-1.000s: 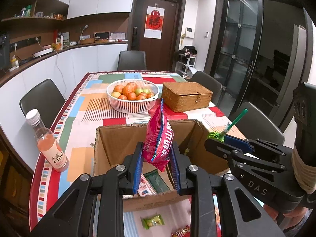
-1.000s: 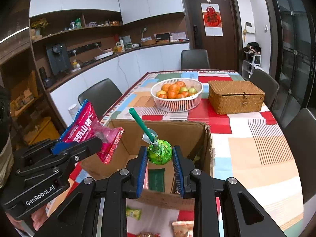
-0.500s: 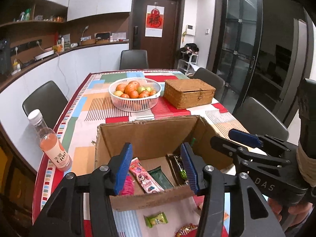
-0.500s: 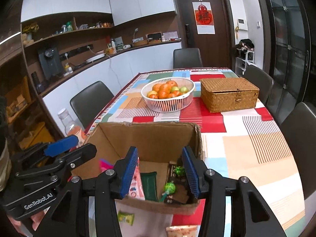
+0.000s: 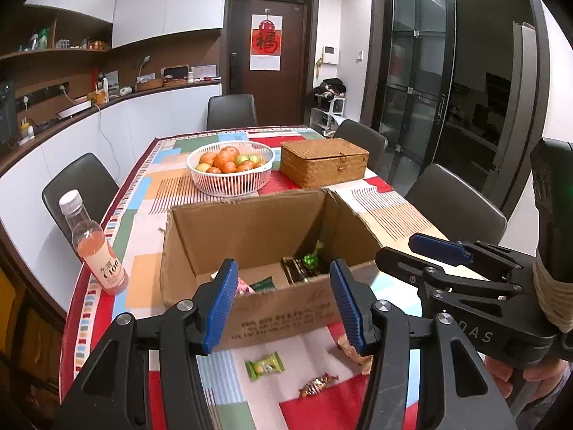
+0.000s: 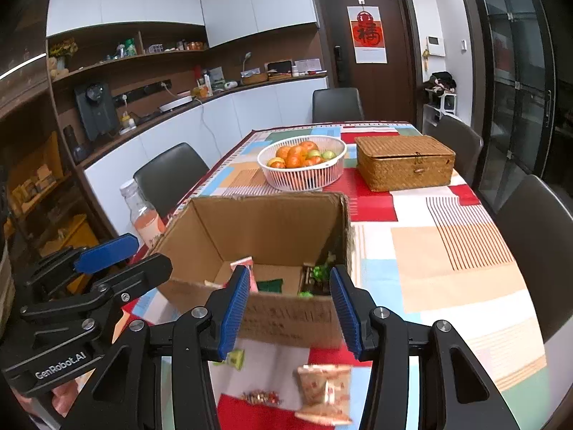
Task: Organize snacks
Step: 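Move both tools back from the box toward the remaining snacks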
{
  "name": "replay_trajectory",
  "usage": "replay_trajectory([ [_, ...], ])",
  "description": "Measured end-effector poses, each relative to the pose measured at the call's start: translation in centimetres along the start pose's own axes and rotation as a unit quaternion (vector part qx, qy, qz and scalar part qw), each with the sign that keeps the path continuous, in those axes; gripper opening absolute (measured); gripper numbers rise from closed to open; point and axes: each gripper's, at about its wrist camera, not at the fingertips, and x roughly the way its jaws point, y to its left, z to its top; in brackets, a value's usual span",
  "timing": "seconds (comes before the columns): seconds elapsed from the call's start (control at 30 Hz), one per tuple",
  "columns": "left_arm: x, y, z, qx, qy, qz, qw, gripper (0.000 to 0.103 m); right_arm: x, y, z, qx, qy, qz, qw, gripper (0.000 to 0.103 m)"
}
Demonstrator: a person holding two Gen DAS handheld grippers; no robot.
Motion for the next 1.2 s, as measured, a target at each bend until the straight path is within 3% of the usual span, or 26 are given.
replay_trajectory([
  [0.53,-0.4,-1.5,-5.0,-0.001,0.051,-0.003,0.9987,0.055,-0.9,-0.8,-5.2,0.002,0.055,-0.016,0.998,0.051],
  [1.2,5.0,-1.9,-11.8,0.009,0.169,-0.007,0.9855,0.055,3.6,-3.3,-10.3,0.026,0.145,-0.040,0.988,0.052],
])
